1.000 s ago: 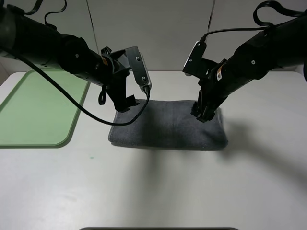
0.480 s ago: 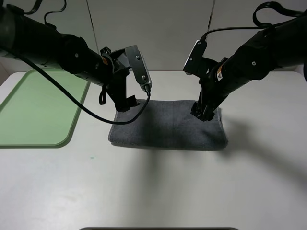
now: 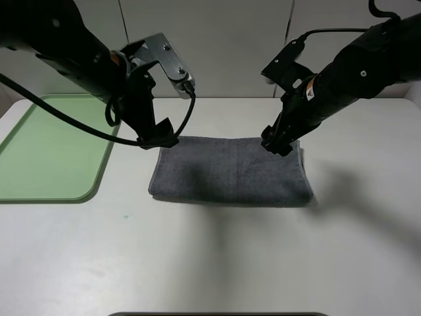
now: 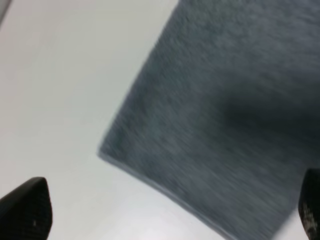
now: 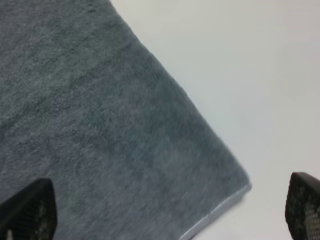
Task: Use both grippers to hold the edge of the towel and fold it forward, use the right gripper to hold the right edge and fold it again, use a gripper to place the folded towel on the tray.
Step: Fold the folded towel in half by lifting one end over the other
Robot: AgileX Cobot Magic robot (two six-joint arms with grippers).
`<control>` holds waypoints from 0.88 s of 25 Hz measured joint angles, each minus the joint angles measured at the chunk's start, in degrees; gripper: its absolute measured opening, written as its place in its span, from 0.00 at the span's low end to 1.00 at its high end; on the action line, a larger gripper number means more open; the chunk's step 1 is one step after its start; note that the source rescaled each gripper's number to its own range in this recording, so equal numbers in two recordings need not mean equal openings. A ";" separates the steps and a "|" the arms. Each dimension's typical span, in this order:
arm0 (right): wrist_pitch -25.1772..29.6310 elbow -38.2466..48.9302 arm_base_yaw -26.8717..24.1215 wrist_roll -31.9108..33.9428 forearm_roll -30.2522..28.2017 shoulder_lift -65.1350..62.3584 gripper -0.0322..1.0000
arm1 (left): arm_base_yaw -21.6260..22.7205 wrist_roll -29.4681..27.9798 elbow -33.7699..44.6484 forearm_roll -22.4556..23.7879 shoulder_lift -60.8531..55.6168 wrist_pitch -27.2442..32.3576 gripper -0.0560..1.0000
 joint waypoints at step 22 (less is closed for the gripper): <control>10.57 0.00 0.17 3.84 15.16 -2.84 1.00 | 0.00 -30.59 17.54 -0.01 -51.40 22.93 1.00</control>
